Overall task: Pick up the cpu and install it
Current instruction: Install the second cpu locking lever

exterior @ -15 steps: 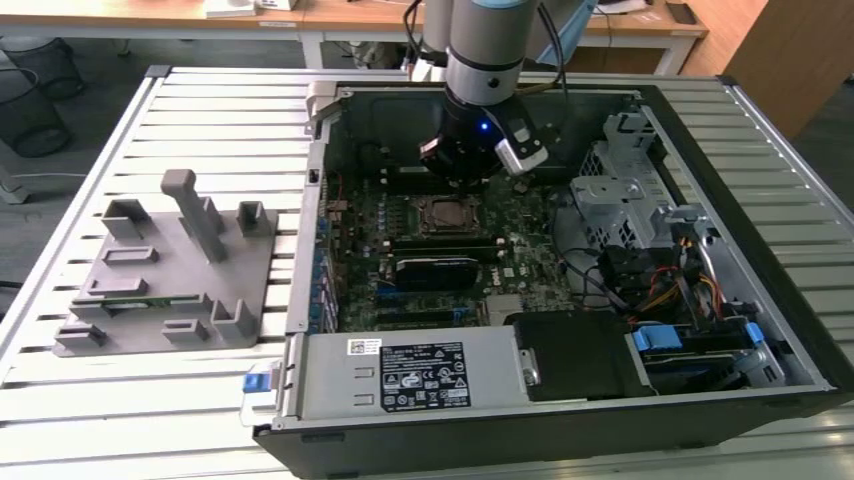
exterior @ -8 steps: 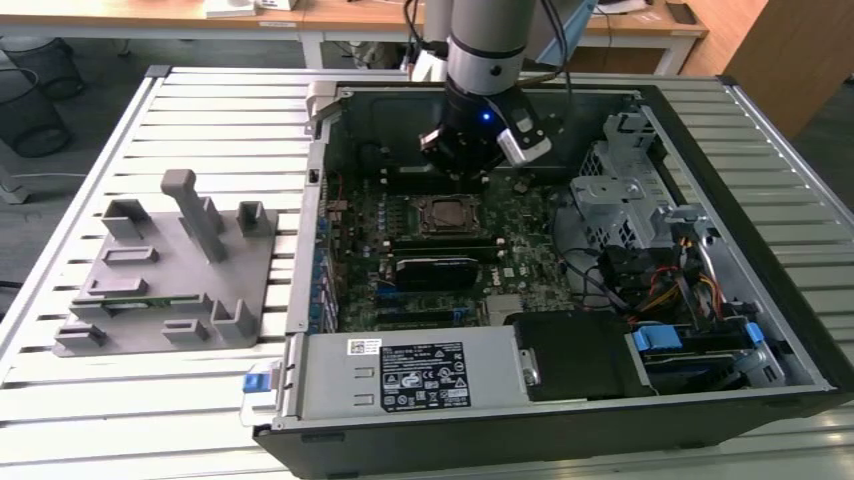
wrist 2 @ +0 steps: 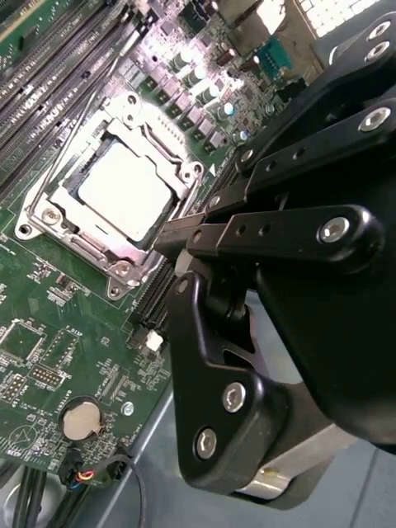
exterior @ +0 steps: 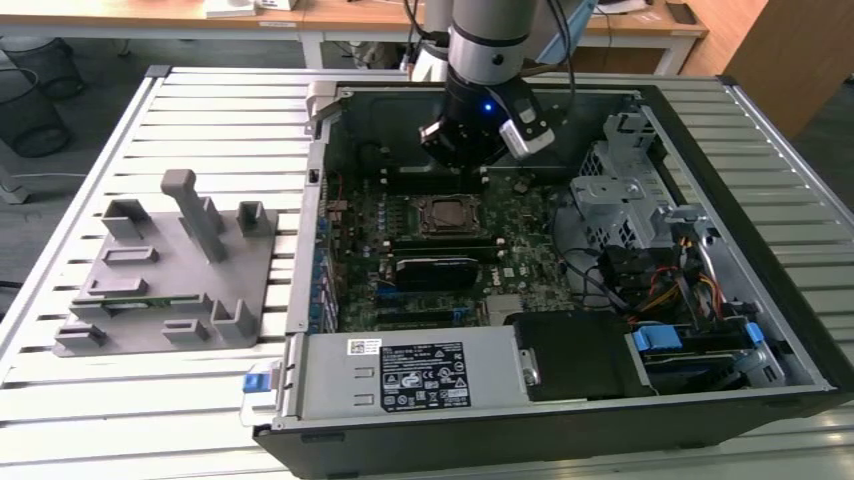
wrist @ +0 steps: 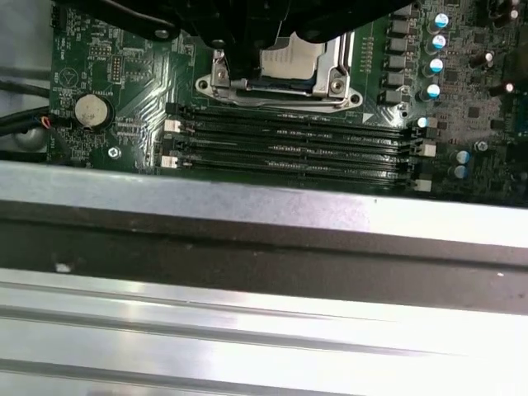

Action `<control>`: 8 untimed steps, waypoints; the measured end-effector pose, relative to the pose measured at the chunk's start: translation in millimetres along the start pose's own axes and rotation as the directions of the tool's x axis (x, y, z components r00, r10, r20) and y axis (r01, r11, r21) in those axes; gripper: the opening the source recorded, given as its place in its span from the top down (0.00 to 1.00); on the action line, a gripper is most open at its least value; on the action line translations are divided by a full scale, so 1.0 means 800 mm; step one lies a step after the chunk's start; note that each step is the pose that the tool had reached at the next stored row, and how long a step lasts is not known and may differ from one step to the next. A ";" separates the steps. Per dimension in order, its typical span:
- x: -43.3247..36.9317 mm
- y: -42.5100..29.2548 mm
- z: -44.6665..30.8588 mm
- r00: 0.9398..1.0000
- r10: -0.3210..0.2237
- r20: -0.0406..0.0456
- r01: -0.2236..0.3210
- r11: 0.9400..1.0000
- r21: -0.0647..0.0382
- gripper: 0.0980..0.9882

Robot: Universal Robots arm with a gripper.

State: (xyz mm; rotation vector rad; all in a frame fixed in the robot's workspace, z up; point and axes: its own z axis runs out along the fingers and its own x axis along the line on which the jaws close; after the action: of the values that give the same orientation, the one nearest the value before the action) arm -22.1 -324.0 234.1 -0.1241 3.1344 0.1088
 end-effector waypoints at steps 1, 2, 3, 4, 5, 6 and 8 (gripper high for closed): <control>0.000 -0.0007 0.0000 1.000 0.000 0.000 0.000 1.000 0.000 0.99; 0.000 -0.0016 0.0000 1.000 0.000 0.000 0.000 1.000 0.000 0.99; 0.000 -0.0025 -0.0001 1.000 0.000 0.000 0.000 1.000 0.000 0.99; 0.000 -0.0035 -0.0001 1.000 0.000 0.000 0.000 1.000 0.000 0.99; 0.000 -0.0044 -0.0002 1.000 0.000 0.000 0.000 1.000 0.000 0.99; 0.000 -0.0052 -0.0003 1.000 0.000 0.000 0.000 1.000 0.000 0.99; 0.001 -0.0069 -0.0003 1.000 0.000 0.000 0.000 1.000 0.000 0.99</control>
State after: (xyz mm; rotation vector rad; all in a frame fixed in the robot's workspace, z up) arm -22.1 -329.5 233.9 -0.1238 3.1343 0.1089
